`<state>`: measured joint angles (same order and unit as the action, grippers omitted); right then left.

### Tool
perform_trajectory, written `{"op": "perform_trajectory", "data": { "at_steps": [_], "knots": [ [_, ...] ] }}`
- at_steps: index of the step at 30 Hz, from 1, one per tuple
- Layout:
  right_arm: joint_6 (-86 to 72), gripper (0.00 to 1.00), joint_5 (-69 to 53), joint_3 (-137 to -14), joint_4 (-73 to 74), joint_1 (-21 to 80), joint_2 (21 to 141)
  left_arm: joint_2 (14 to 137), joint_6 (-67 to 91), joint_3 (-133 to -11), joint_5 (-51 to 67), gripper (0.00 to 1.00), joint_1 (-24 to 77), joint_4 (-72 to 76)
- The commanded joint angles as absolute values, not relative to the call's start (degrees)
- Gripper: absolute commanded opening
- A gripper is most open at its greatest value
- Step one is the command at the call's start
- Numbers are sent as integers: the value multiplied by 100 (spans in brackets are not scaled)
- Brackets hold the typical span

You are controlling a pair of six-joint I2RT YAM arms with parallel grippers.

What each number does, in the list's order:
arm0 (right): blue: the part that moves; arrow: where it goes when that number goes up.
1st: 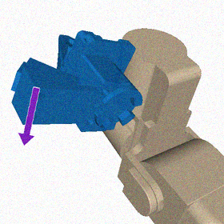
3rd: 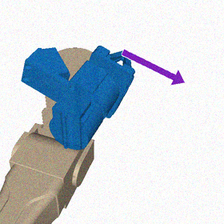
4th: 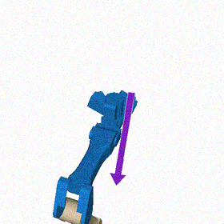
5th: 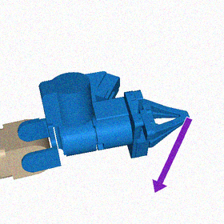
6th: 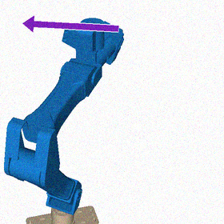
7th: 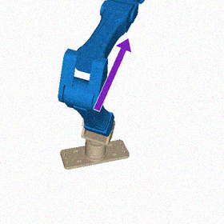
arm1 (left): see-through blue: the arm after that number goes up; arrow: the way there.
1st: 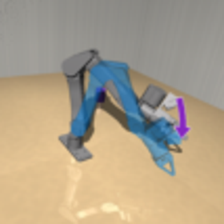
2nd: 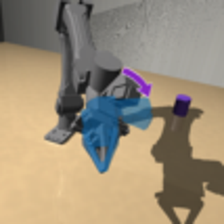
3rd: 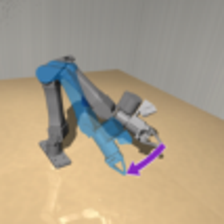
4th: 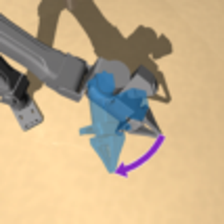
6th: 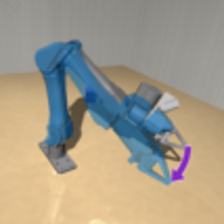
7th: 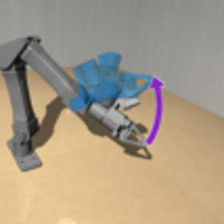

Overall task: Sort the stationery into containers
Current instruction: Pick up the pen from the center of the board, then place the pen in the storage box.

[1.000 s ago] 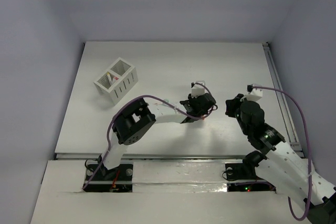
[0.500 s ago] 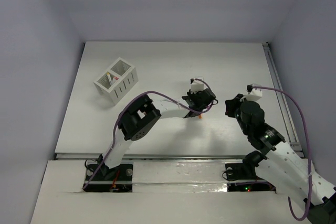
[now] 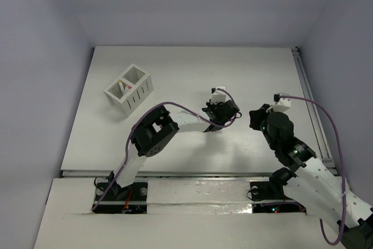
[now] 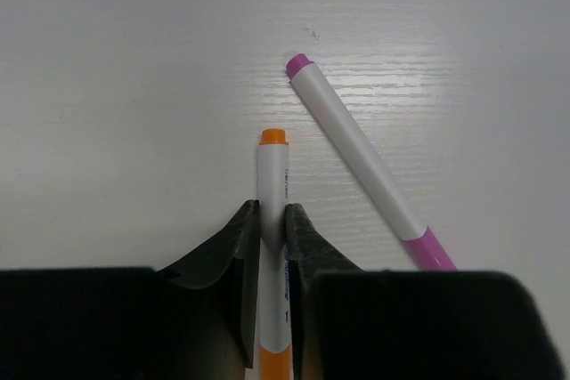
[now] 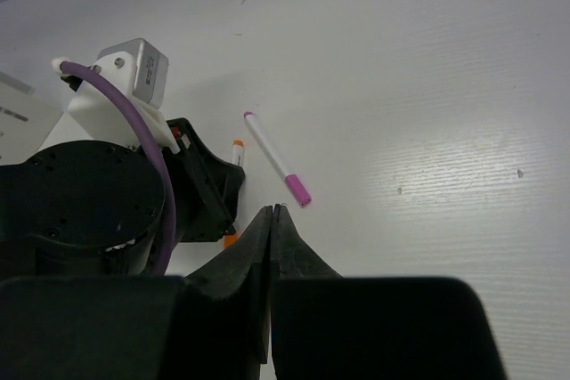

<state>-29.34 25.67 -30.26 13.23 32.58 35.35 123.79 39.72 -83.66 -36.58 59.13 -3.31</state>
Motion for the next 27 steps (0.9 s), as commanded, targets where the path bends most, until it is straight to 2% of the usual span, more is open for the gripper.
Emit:
{"op": "perform_trajectory", "data": {
  "at_steps": [1, 8, 9, 15, 22, 27],
  "knots": [
    [-2839, 0, 2540, -3111, 1055, 3217, 3533, 12410, 3753, -8148, -3735, 0, 5880, -958],
    [-2839, 0, 2505, -3094, 1037, 3217, 3525, 11603, 3621, -7639, -3893, 0, 5827, -704],
    [-2839, 0, 2487, -3094, 1028, 3217, 3533, 11045, 3551, -7603, -3946, 0, 5827, -694],
    [-2839, 0, 2461, -3067, 1011, 3217, 3472, 9864, 3357, -7339, -3736, 0, 5441, -413],
    [-2830, 0, 2373, -3076, 993, 3217, 3489, 8799, 3252, -7093, -3498, 0, 4475, -422],
    [-2830, 0, 2312, -3085, 976, 3217, 3507, 8044, 2787, -6970, -3796, 0, 3010, -308]
  ]
}}
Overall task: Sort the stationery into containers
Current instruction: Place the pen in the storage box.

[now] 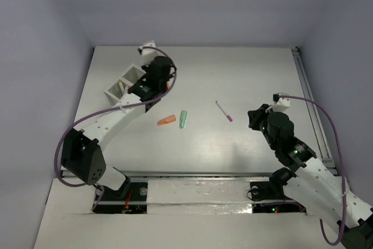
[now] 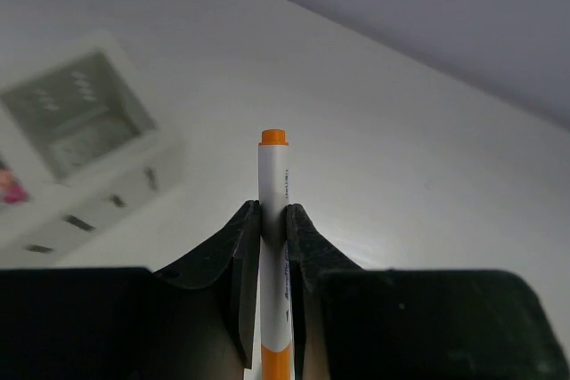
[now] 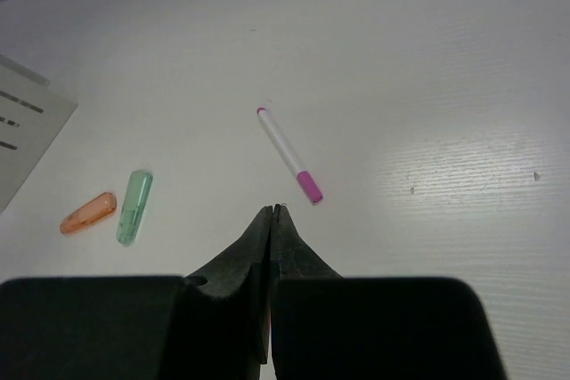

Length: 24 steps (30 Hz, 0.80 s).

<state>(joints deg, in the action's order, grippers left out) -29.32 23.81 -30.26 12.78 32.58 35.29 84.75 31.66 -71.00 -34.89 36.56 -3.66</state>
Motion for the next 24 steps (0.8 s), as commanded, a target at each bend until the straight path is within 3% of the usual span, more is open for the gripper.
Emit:
{"op": "perform_trajectory", "data": {
  "at_steps": [1, 10, 24],
  "knots": [
    [-2830, 0, 2285, -3076, 967, 3217, 3498, 7990, 2751, -6970, -3814, 0, 2780, -299],
    [-2821, 0, 2189, -3050, 914, 3217, 3507, 8147, 1909, -6891, -4719, 0, 1188, 369],
    [-2839, 0, 2066, -3023, 809, 3217, 3639, 8683, 537, -6100, -5809, 0, 1072, 1907]
  ]
}}
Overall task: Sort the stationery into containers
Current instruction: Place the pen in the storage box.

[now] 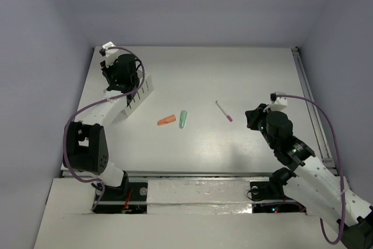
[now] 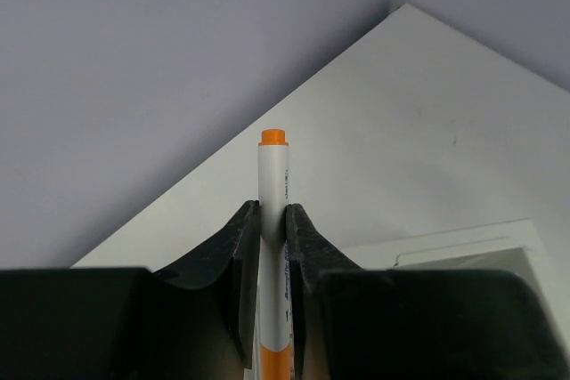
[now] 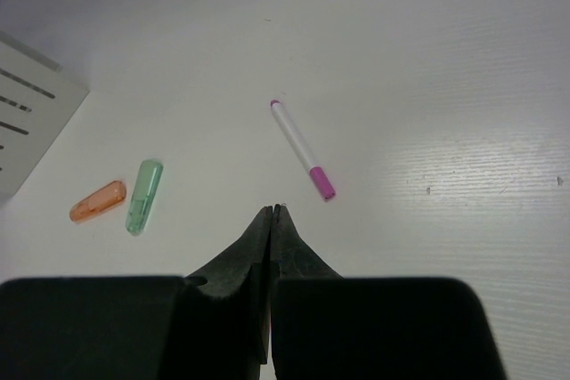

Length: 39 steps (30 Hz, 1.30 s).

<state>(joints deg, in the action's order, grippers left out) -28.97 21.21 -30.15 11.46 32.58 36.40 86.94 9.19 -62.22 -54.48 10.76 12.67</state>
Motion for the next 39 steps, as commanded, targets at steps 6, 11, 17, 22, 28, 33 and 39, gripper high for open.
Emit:
{"op": "perform_trajectory", "data": {
  "at_steps": [6, 11, 17, 22, 28, 33, 39],
  "knots": [
    [-2865, 0, 2039, -3006, 756, 3217, 3647, 8868, 352, -5863, -5932, 0, 1072, 2197],
    [-2865, 0, 2030, -3006, 747, 3217, 3683, 8903, 325, -5792, -6116, 0, 1186, 2267],
    [-2856, 0, 2048, -3006, 765, 3217, 3648, 9061, 26, -5642, -6407, 0, 1371, 2698],
    [-2848, 0, 2048, -2997, 747, 3217, 3656, 9184, 35, -5695, -6460, 3, 1433, 2716],
    [-2848, 0, 2004, -2988, 677, 3217, 3770, 9316, -193, -5774, -6486, 1, 1433, 2760],
    [-2856, 0, 1986, -2988, 642, 3217, 3858, 9387, -150, -5889, -6329, 0, 1433, 2654],
    [-2769, 0, 1758, -2997, 545, 3217, 4094, 9378, -114, -5862, -6346, 11, 1433, 2584]
  ]
}}
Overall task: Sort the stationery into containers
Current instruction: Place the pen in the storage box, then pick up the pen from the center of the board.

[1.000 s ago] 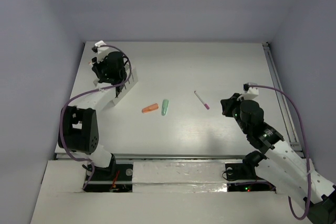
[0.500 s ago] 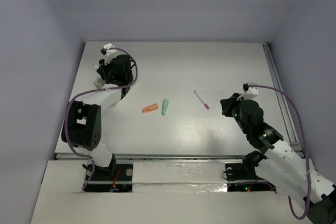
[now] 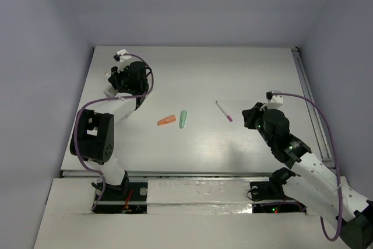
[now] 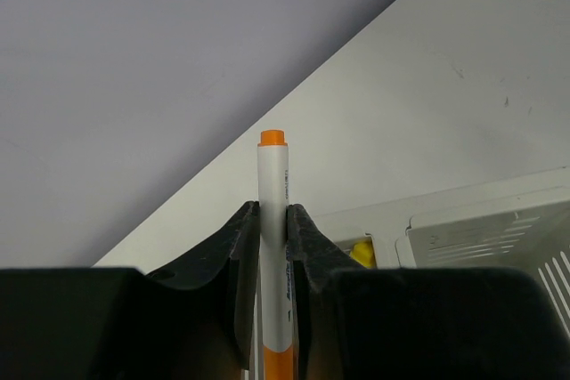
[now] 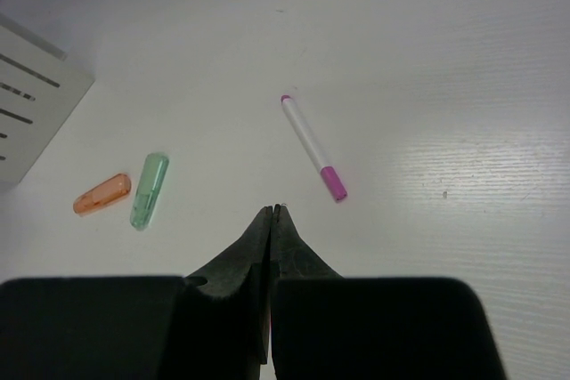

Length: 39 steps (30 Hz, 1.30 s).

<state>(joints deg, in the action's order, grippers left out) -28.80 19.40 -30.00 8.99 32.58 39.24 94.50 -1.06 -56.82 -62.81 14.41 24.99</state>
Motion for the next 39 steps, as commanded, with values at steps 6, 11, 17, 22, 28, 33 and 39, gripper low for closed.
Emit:
{"op": "perform_trajectory", "data": {
  "at_steps": [6, 11, 17, 22, 28, 33, 39],
  "knots": [
    [-2672, 2, 1354, -3182, 536, 3217, 4693, 9115, 167, -5862, -6214, 28, 1485, 2382],
    [-2663, 8, 1257, -3182, 466, 3217, 4886, 8851, 316, -5827, -6144, 29, 1608, 2277],
    [-2663, 24, 1616, -3243, 527, 3217, 5167, 8219, 904, -6021, -5837, 26, 2178, 1706],
    [-2715, 0, 2065, -3402, 835, 3111, 5292, 7822, 1456, -6503, -4756, 8, 3258, 1065],
    [-2857, 0, 2355, -3129, 712, 2927, 4623, 8700, 2530, -7443, -3262, 0, 4147, -175],
    [-2979, 0, 2653, -3112, 905, 2813, 4527, 9700, 3373, -7882, -2795, 0, 4990, -184],
    [-3050, 0, 2918, -2883, 993, 2760, 3561, 10677, 3945, -8173, -2620, 27, 5317, -35]
  ]
}}
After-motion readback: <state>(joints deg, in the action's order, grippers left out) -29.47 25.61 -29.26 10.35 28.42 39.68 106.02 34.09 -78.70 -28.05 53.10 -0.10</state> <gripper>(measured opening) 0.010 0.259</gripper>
